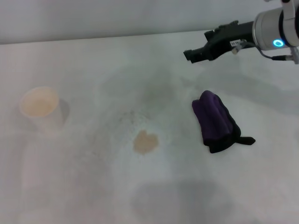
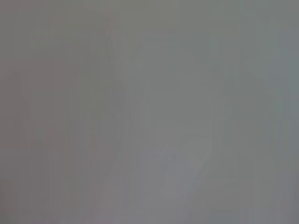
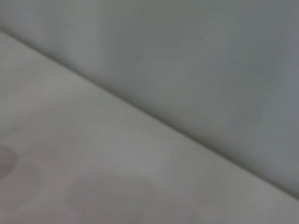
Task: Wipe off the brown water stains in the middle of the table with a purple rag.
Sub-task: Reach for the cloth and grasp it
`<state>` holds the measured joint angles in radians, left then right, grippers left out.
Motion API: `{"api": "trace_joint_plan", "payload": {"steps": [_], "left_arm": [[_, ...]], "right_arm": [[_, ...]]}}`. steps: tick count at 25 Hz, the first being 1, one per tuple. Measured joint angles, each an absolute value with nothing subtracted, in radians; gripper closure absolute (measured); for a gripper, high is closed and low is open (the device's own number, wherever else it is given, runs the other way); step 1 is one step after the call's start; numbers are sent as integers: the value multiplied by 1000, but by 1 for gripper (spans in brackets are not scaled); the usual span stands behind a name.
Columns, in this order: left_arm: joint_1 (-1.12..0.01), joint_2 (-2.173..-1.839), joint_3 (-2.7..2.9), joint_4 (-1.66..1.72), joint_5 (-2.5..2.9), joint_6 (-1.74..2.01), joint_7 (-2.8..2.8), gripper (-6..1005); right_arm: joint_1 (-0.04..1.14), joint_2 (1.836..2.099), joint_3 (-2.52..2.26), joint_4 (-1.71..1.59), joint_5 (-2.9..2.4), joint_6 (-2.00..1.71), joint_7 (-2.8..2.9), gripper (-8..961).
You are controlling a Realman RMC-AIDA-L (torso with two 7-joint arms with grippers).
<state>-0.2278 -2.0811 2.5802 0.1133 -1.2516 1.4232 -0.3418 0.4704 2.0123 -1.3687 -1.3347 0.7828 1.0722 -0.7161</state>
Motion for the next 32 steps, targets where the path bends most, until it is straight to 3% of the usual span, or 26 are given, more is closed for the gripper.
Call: {"api": "trace_joint_plan", "payload": {"steps": [10,18,32], "left_arm": [[-263,-2078,2580,90,-1253,1379,-299,110],[-298,-2081,2581,91,-1253,1325,-282,109],[-302,-2084,2582,110,-1253,1304,-270,109]], "right_arm": [[438,2014,-1477,-1674,533,1488,-341,127],[408,2015,-1596,-1632,525,1466,-277,129],[460,2010,-1606,-1368,503,1342,-380,133]]}}
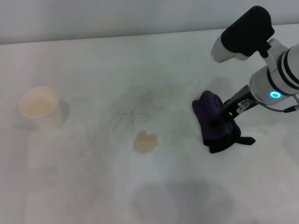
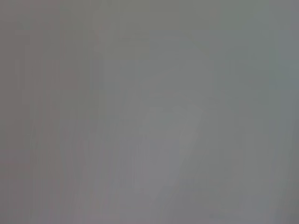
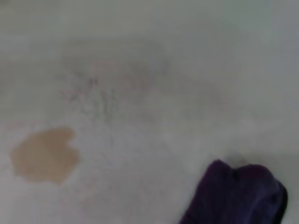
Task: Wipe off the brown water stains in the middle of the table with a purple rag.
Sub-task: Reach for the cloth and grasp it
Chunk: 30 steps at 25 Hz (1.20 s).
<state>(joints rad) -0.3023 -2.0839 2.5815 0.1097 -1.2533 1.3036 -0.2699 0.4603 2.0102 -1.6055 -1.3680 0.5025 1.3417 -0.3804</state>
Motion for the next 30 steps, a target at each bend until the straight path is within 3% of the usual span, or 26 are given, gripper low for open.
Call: {"api": "trace_joint_plan", "payload": {"steps": [6,11,17,30], "left_arm": [[-318,-2083,2582,110,-1257,1286,-273,108],[-331,-2083,2582,112,-1265,1279,-275,108],[-344,-2083,2582,112,-1278,1256,-276,108],[-353,-2082,2582,112,-1290,1252,-276,109]], "right_arm": [[477,2013,-1608,-1325,480,1334,-411,135],[481,2012,-1610,-1314,480,1331,-416,332],[487,2013,-1612,-1301,479,1328,-427,469],[533,2016,-1613,-1208,487,1290,-425,483]]}}
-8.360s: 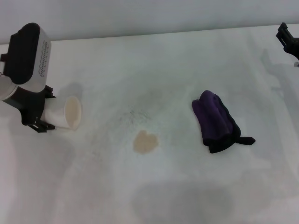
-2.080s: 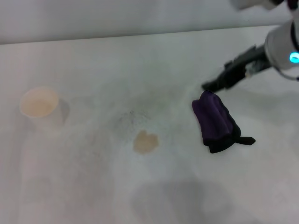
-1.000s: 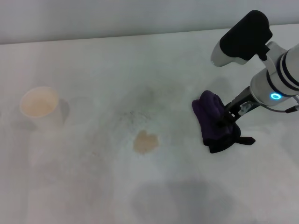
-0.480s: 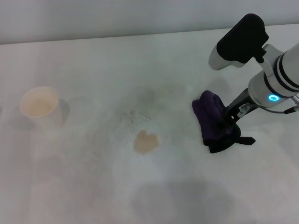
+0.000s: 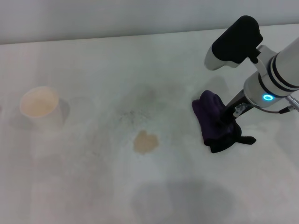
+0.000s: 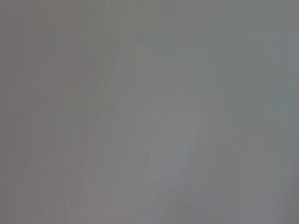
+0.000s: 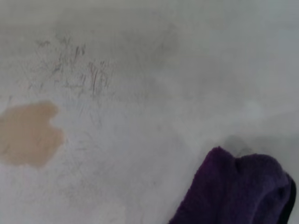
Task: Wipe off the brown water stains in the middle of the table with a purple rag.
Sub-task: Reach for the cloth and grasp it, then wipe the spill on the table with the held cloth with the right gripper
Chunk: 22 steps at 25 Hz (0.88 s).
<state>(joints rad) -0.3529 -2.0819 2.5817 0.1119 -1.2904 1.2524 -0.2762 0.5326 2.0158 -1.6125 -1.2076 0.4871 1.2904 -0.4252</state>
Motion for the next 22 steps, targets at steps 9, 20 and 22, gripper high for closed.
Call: {"api": "trace_joint_plan", "payload": {"steps": [9,20,22], "left_arm": [[-356,-2079,2582,109,-1292,1253,-276,109],[-366,-2078,2582,103,-1292,1253,-275,109],[-367,-2078,2582,103,-1292,1252,-274,109]], "right_arm": [[547,2017,-1612,-1219,496,1294,-427,784],[603,2020,-1680,-1263,703,1271,-552,865],[624,2022,-1751,-1229,715,1238,-565,864]]}}
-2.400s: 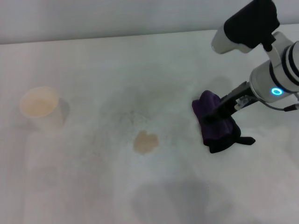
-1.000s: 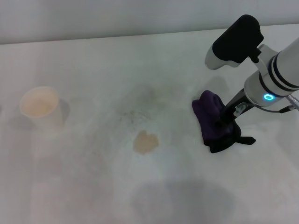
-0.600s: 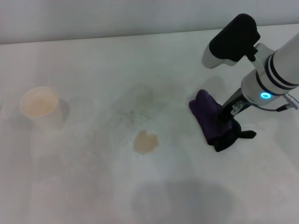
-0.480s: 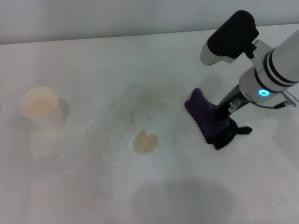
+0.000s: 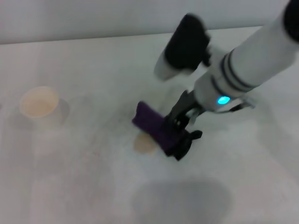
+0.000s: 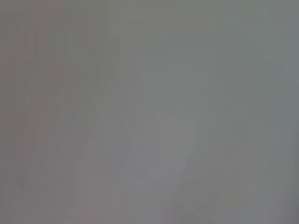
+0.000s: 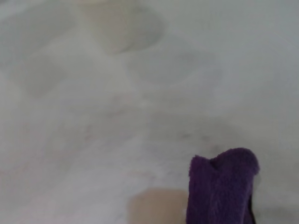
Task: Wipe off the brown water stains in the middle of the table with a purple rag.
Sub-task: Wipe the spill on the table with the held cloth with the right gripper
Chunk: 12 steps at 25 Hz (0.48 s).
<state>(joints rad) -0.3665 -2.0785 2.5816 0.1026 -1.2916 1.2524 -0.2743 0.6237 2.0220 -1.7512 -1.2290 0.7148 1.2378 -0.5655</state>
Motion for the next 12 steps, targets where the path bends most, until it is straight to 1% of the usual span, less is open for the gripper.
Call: {"api": "trace_joint_plan", "payload": {"steps": [7,12], "left_arm": [[-373,-2079,2582,106,-1292,1251,-276,109],[-379,-2079,2582,109,-1292,1247,-276,109]], "right_arm": [[687,2028,-1955,-1115,759,1098,-563,863],[721,2028,-1975,-1031,850,1049,-581,866]]}}
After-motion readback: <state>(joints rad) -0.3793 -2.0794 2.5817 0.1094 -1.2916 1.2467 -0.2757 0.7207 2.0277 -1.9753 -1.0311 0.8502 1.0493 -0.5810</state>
